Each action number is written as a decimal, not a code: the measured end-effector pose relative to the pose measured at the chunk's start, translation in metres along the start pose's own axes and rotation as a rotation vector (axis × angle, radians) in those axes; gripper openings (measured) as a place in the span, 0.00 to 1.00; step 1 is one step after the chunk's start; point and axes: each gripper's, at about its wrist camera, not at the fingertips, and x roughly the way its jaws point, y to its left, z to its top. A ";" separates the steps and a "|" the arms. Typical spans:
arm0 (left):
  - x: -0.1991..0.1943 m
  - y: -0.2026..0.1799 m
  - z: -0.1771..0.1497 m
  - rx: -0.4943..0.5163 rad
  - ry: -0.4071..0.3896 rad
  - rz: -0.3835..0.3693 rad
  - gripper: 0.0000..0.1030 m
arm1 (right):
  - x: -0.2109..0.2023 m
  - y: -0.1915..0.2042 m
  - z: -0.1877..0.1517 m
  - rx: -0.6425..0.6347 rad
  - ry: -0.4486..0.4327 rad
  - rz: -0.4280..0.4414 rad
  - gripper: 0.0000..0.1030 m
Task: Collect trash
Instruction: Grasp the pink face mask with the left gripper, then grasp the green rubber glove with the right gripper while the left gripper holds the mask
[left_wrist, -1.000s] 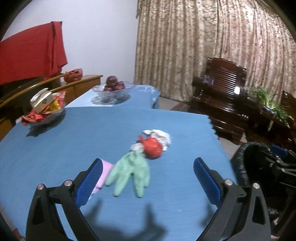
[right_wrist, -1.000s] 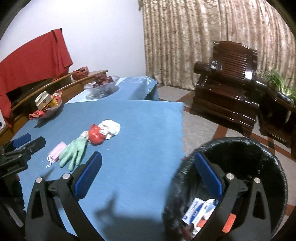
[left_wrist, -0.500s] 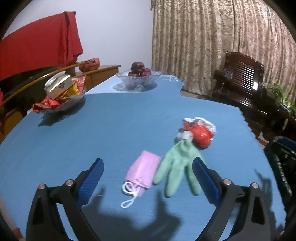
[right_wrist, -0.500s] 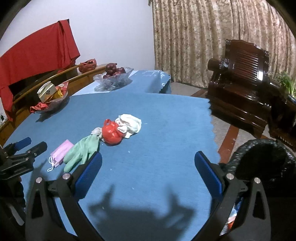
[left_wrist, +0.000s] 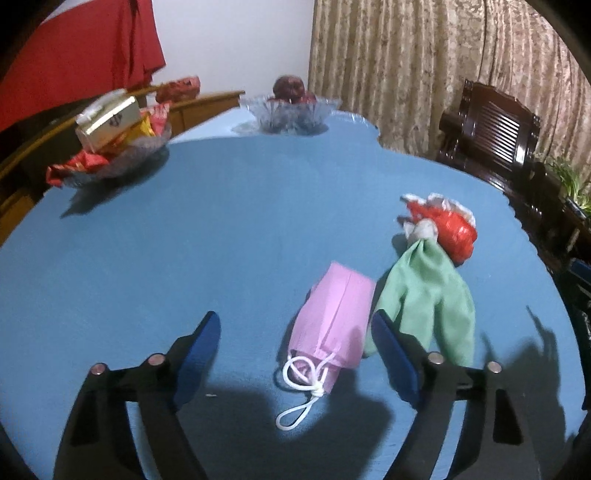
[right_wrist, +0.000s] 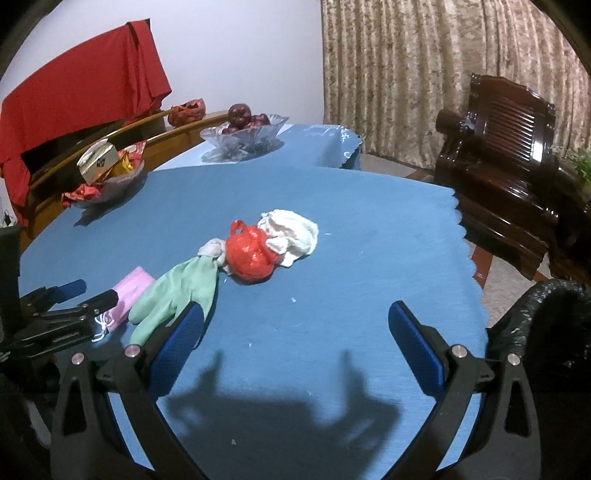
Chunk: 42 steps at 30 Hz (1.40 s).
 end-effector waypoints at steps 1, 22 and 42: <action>0.003 0.001 -0.001 -0.002 0.013 -0.010 0.69 | 0.002 0.002 0.000 -0.003 0.003 0.001 0.94; -0.013 0.018 -0.002 -0.041 -0.029 -0.073 0.06 | 0.031 0.044 0.003 -0.037 0.054 0.057 0.91; -0.019 0.048 0.004 -0.056 -0.054 -0.024 0.06 | 0.095 0.099 0.003 -0.016 0.201 0.071 0.62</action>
